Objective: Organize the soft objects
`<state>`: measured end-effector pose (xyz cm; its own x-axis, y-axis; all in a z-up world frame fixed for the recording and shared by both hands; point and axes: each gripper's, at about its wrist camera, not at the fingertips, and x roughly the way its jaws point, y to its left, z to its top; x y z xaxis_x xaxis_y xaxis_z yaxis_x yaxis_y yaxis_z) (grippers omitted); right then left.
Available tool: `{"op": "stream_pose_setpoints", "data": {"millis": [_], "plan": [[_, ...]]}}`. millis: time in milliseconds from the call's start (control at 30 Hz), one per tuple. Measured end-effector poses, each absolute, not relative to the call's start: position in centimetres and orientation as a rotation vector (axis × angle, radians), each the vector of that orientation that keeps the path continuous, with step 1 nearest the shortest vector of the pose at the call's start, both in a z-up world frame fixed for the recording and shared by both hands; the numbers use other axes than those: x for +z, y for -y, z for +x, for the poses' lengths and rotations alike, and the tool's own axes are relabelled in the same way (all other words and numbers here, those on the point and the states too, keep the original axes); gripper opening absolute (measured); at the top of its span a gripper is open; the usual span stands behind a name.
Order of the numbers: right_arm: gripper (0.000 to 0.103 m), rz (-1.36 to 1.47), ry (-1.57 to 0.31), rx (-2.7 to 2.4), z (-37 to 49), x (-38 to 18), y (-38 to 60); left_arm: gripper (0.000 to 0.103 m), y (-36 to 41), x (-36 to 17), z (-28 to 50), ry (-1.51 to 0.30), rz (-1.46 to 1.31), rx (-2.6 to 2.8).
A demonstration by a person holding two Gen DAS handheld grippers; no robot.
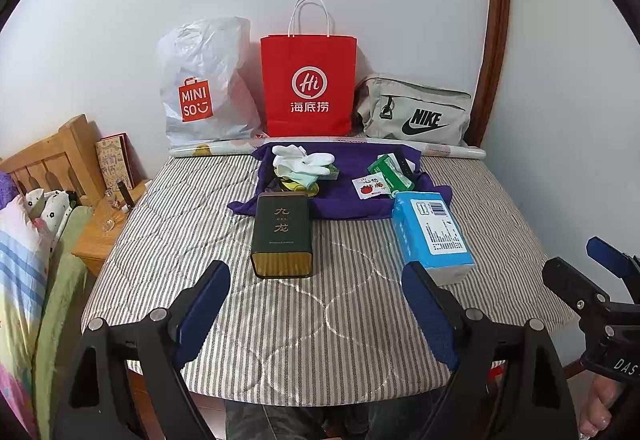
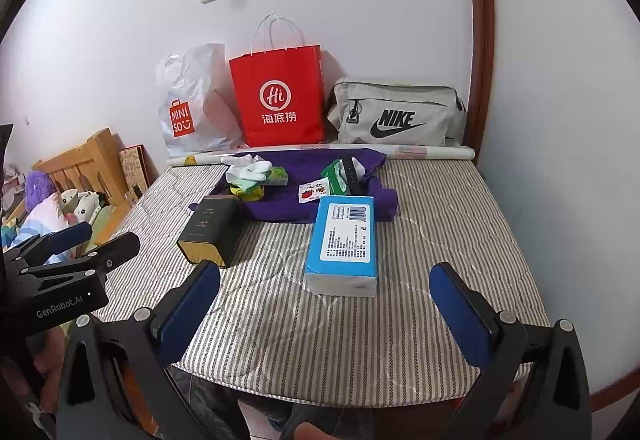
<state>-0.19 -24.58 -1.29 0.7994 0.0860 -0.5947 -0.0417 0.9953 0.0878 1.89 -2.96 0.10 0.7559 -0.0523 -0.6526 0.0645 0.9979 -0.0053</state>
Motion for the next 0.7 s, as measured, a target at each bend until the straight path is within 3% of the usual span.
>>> {"op": "stream_pose_setpoints", "data": {"millis": [700], "plan": [[0.103,0.071,-0.639,0.072,-0.29,-1.24,24.34,0.087,2.97,0.10,1.72,-0.711,0.016,-0.066]]}}
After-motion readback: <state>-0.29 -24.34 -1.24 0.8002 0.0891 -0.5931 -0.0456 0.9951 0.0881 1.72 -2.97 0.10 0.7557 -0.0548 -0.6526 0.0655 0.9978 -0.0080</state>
